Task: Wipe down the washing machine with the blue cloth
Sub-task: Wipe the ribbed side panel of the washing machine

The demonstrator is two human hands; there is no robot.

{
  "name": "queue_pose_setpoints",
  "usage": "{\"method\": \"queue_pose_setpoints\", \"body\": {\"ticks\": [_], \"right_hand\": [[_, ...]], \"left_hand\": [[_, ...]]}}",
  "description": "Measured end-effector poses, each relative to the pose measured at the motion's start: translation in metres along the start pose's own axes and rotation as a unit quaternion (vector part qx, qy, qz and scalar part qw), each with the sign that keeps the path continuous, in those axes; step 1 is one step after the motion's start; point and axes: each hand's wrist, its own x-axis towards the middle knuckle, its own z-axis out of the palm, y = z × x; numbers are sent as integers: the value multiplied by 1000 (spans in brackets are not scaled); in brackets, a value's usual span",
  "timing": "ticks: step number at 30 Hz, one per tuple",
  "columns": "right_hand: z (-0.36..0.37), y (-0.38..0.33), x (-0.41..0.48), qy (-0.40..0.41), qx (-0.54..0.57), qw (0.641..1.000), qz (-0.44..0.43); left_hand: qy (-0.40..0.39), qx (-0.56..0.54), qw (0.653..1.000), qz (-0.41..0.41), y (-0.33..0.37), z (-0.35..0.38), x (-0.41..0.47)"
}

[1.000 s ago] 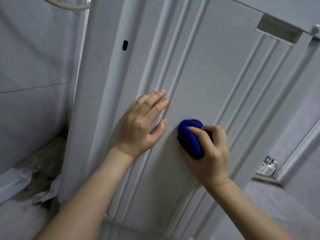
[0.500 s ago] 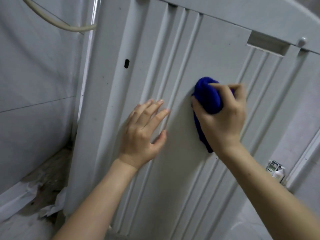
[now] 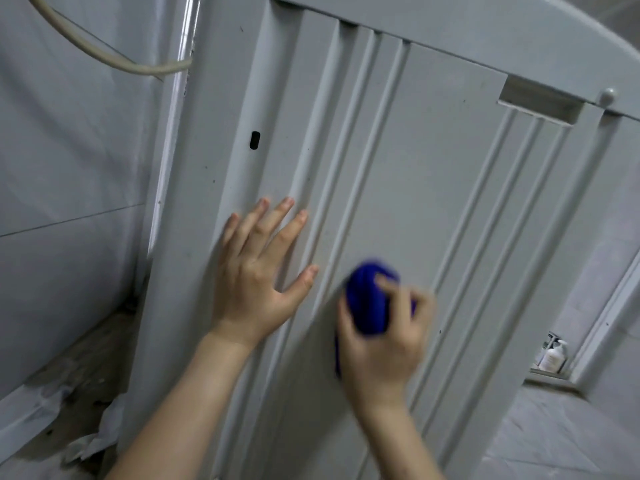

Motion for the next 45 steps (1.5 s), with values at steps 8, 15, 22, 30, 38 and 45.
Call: {"method": "queue_pose_setpoints", "body": {"ticks": [8,15,22,30,38,45], "right_hand": [[35,-30,85,58,5,998,-2],[11,-8,-100,-42,16,998,32],[65,-74,111,89,32,995,40],[15,-15,-95,-45,2,998,37],[20,-32,93,88,0,996,28],[-3,6,137,53,-68,996,-34]], "left_hand": [[95,45,991,-79,-38,-25,2],[23,-40,980,-193,-76,-43,-23],[21,-61,980,-187,-78,-47,-21],[42,-58,982,-176,-79,-45,-22],[58,-59,983,-165,-83,-39,-22],[63,-78,977,-189,-81,-35,-25]]}}
